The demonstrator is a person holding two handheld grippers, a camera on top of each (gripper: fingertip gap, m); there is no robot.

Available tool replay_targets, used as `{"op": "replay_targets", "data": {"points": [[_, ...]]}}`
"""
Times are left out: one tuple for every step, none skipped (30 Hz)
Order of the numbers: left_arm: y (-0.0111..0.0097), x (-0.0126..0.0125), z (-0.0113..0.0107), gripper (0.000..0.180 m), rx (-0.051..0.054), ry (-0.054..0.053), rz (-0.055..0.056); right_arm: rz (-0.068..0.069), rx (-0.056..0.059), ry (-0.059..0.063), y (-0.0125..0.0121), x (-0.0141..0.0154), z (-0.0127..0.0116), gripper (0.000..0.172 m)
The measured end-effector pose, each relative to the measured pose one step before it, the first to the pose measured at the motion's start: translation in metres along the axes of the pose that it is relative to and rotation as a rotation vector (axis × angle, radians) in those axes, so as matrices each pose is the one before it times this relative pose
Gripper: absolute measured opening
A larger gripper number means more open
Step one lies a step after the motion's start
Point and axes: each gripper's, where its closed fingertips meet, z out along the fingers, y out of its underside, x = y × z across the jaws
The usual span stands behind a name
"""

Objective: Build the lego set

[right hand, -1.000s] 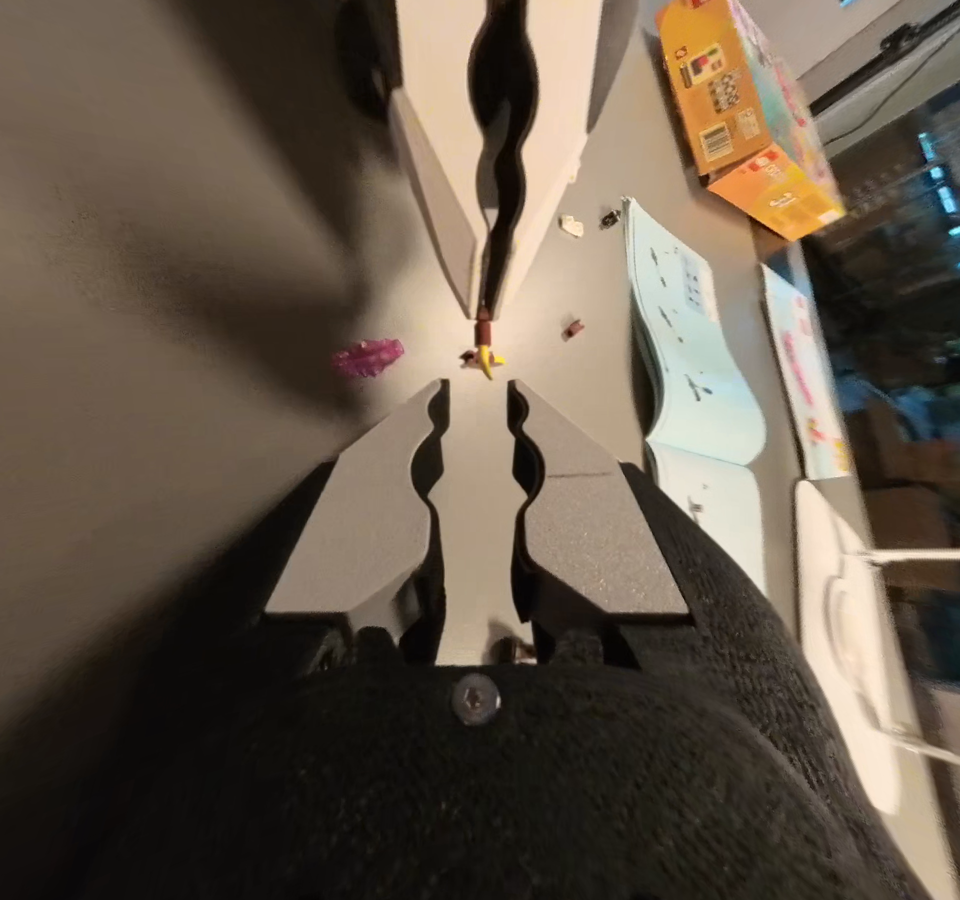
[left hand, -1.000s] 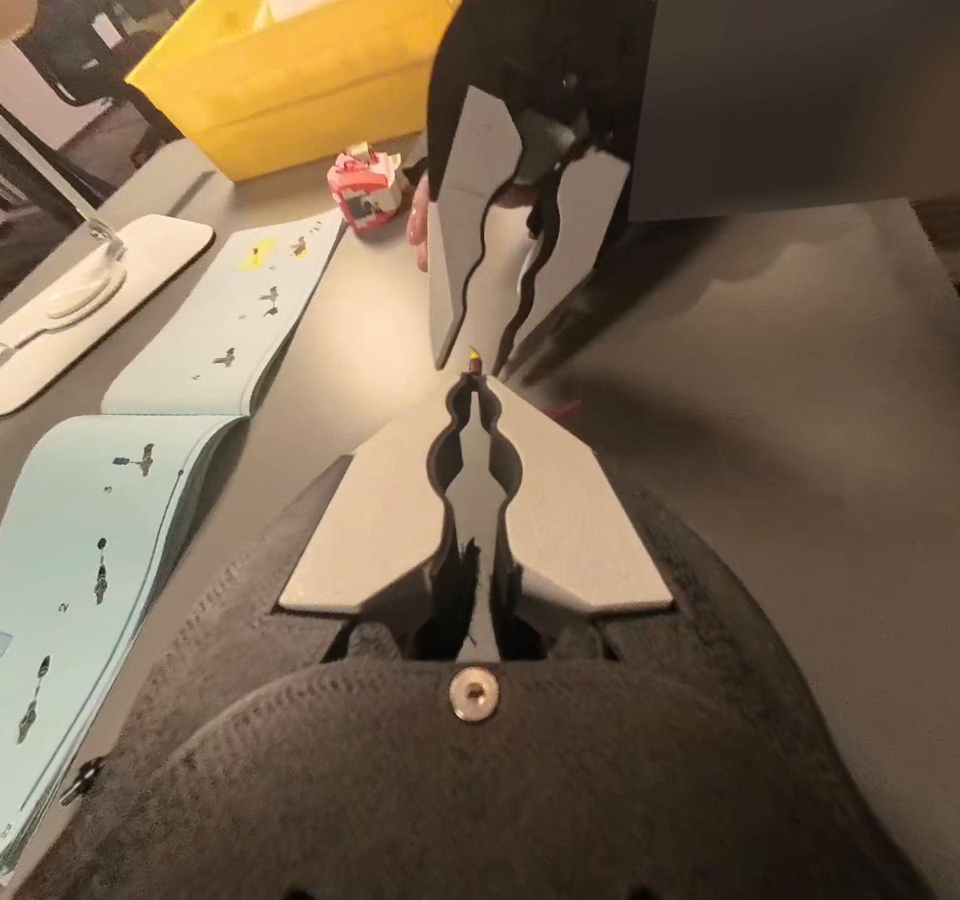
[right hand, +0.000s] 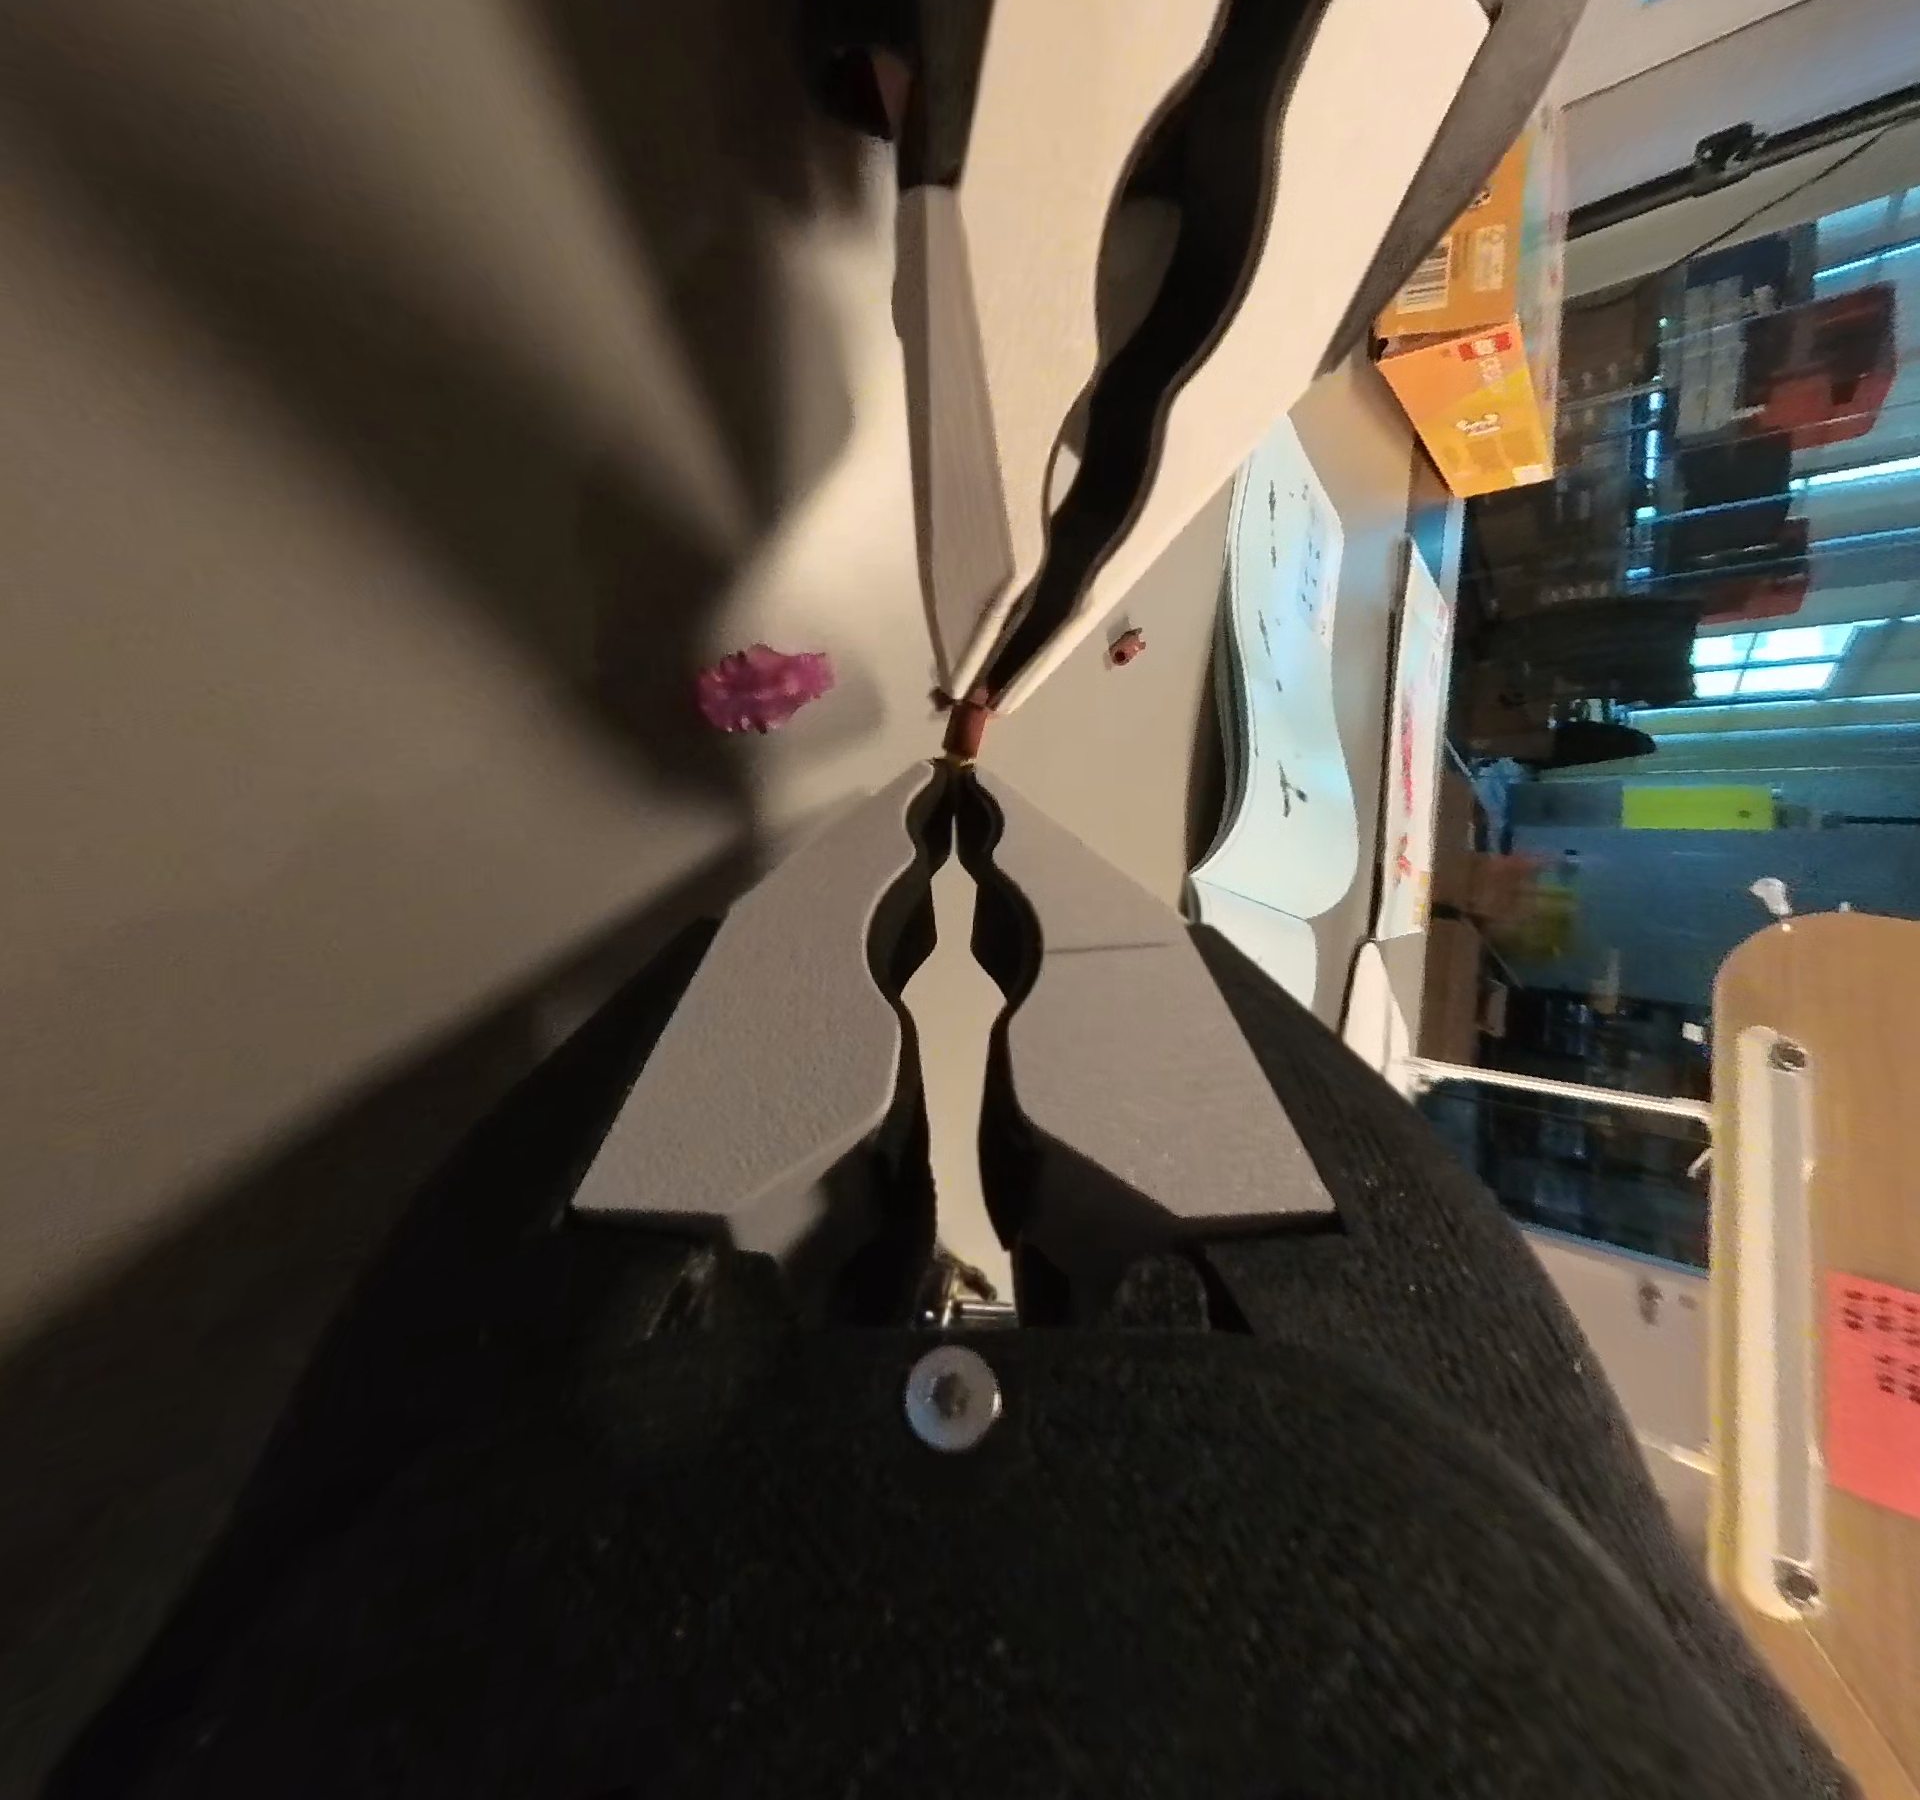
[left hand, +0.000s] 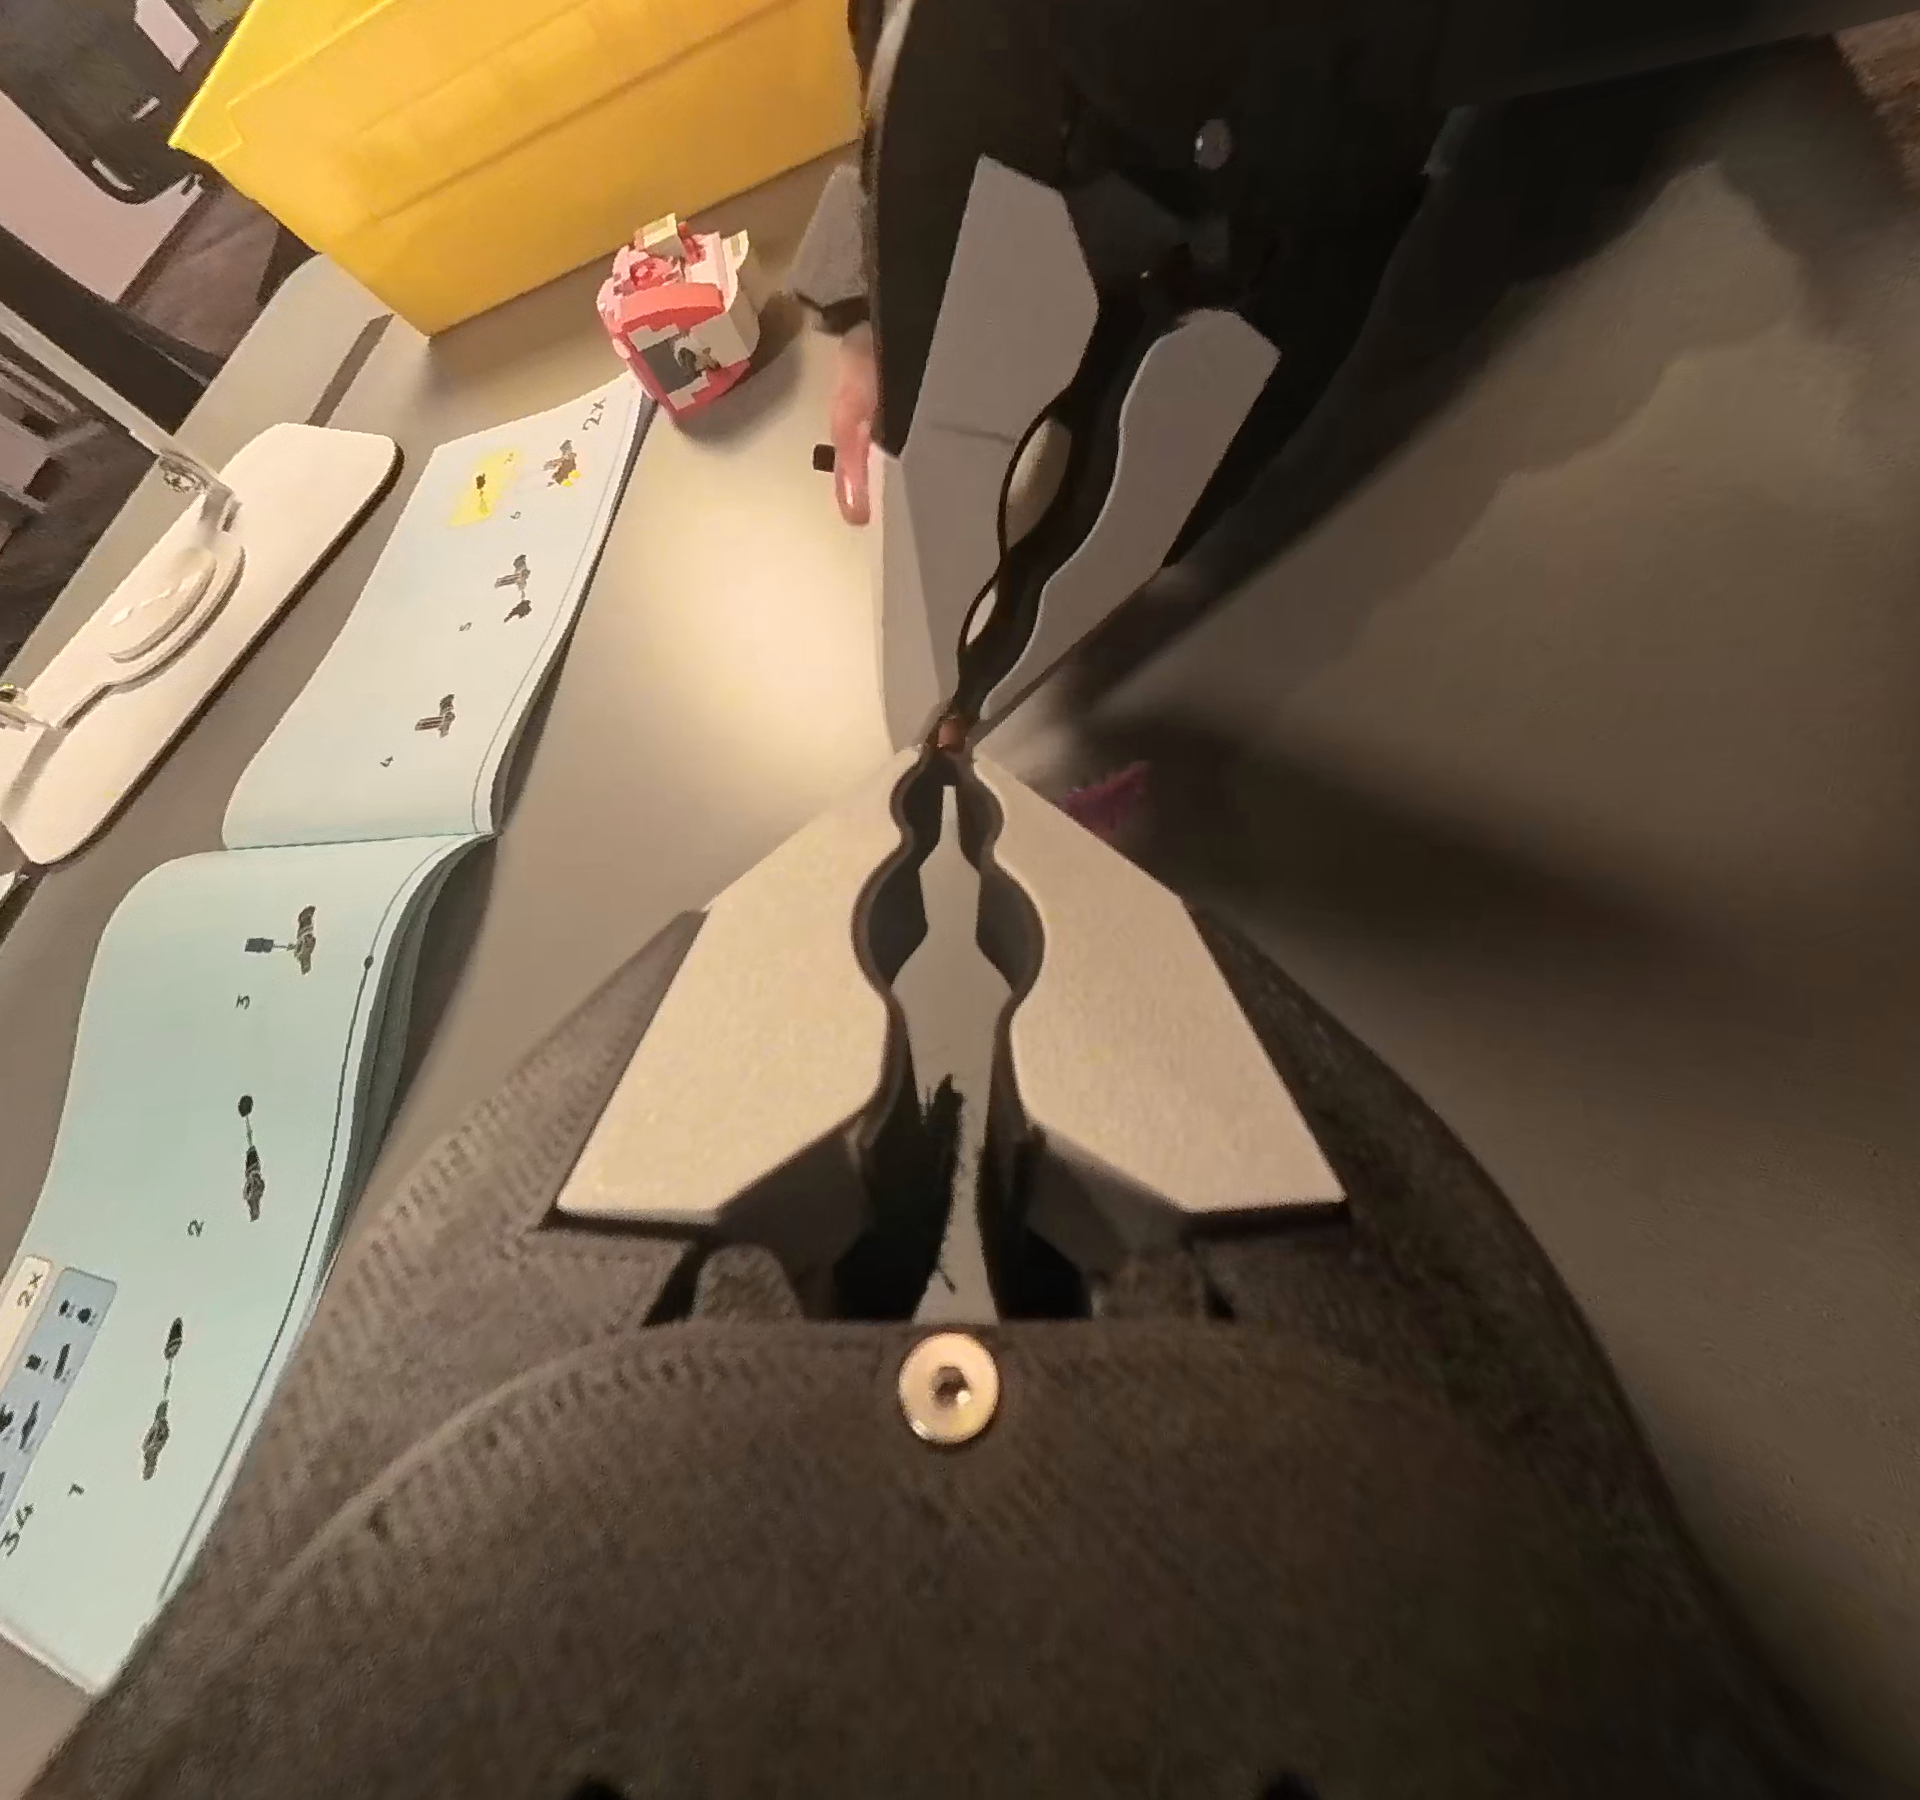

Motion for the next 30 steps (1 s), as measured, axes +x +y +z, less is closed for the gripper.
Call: {"op": "replay_targets", "data": {"points": [[-0.00061,-0.00016,-0.00056,0.001,0.0055,0.0008,-0.0028,-0.0078,-0.001,0.007,-0.0005,0.0008,-0.00054,0.0],[-0.00025,-0.00007,-0.00009,0.001,0.0018,0.001,-0.0012,-0.0024,-0.0007,0.0017,-0.00028,0.00024,-0.00024,0.0],[0.00036,0.00019,0.00024,0.001,-0.002,0.0007,0.0005,-0.0035,-0.0004,0.0008,0.00018,-0.00025,0.00013,0.0],[0.00085,0.00019,0.00069,0.002,-0.0062,-0.0007,0.0027,-0.0013,-0.0021,-0.0022,0.00058,-0.00079,0.00072,0.0],[0.00105,-0.00037,0.0005,0.001,-0.0056,-0.0036,0.0039,0.0031,0.002,0.0021,0.00049,-0.0004,0.00103,0.0],[0.00037,-0.00127,-0.00059,0.001,0.0005,-0.0072,0.0017,0.0096,0.0084,0.0103,-0.00031,0.00083,0.00089,0.0],[-0.00096,-0.00215,-0.00139,0.001,0.0111,-0.0096,-0.009,0.0118,0.0172,0.0163,-0.00083,0.00256,0.00047,0.0],[-0.00189,-0.00255,-0.00128,0.001,0.0164,-0.0104,-0.0204,0.0208,0.0229,0.0138,-0.00073,0.00362,-0.00044,0.0],[-0.00295,-0.00302,-0.00075,0.001,0.0181,-0.0148,-0.026,0.0291,0.021,0.0171,-0.00013,0.00519,-0.00144,0.002],[-0.00278,-0.00391,-0.00074,0.001,0.0142,-0.0195,-0.0213,0.0181,0.0155,0.0092,0.00003,0.00362,-0.00259,0.015],[-0.00215,-0.00264,-0.00096,0.002,0.0133,-0.0097,-0.0205,0.0055,0.0151,0.0202,-0.00036,0.00408,-0.00296,0.026],[-0.00202,-0.00197,-0.00091,0.002,0.0149,-0.0011,-0.0353,-0.0126,0.0247,0.0292,-0.00206,0.00366,-0.00299,0.032],[-0.00242,-0.00081,-0.00094,0.002,0.0182,0.0094,-0.0446,-0.0338,0.0261,0.0305,-0.00297,0.00234,-0.0026,0.033],[-0.00323,-0.00015,-0.00096,0.002,0.0225,0.016,-0.0472,-0.0465,0.0192,0.0204,-0.00296,0.0002,-0.00189,0.032],[-0.00332,0.00062,-0.00087,0.001,0.0233,0.0212,-0.046,-0.0425,0.011,0.0316,-0.00244,0.00189,-0.00121,0.029],[-0.00229,0.0014,-0.00036,0.001,0.0169,0.0265,-0.043,-0.0396,0.0055,0.0332,-0.00175,0.00246,-0.00065,0.026],[-0.00122,0.00115,-0.00024,0.002,0.011,0.0225,-0.0347,-0.0347,0.0074,0.0182,-0.00167,0.00062,-0.0005,0.024],[-0.00121,0.00154,-0.00005,0.002,0.0103,0.0207,-0.026,-0.0224,0.0038,0.0163,-0.00146,0.00117,-0.00055,0.022],[-0.00137,0.00167,-0.00001,0.001,0.0098,0.0183,-0.0204,-0.0172,0.0087,0.0184,-0.00207,0.00219,-0.00098,0.02],[-0.00091,0.00114,0.00024,0.002,0.0058,0.0136,-0.0153,-0.014,0.0146,0.0196,-0.00273,0.00274,-0.0016,0.014],[-0.00068,0.00049,0.0002,0.002,0.0047,0.0081,-0.0137,-0.0151,0.0112,0.02,-0.00208,0.00302,-0.0017,0.004],[-0.00115,0.00062,0.00017,0.001,0.0085,0.008,-0.0147,-0.0114,-0.0008,0.0026,-0.00003,0.0007,-0.00076,0.004],[-0.00052,0.0001,0.00018,0.001,0.004,0.0036,-0.0122,0.0113,-0.0017,-0.0057,0.00025,0.00016,-0.00029,0.003],[-0.00088,-0.00026,0.00023,0.001,0.006,-0.0032,-0.001,0.044,0.0021,-0.0121,0.00029,0.00046,-0.0002,0.004],[-0.00211,-0.00007,0.0001,0.001,0.0142,-0.0094,0.0144,0.0766,0.012,-0.0171,0.00003,0.00144,-0.00056,0.004],[-0.00276,-0.00028,0.00008,0.011,0.0162,-0.0174,0.0295,0.111,0.0174,-0.0331,0.00012,0.00115,-0.00085,0.004],[-0.00178,-0.00246,-0.00026,0.023,0.0087,-0.0355,0.0382,0.1379,0.0155,-0.0378,0.00119,0.00231,-0.00086,0.004],[-0.00114,-0.00287,-0.00061,0.03,0.0026,-0.0375,0.0452,0.1455,0.0336,-0.0407,-0.00106,0.00301,-0.00193,0.003],[-0.00221,-0.00333,-0.0007,0.035,0.0068,-0.0386,0.0428,0.1624,0.0377,-0.0553,-0.00188,0.0022,-0.0024,0.004],[-0.00408,-0.00183,-0.0009,0.04,0.0182,-0.0264,0.0342,0.1888,0.0339,-0.0753,-0.00192,0.00078,-0.0022,0.003]]}}
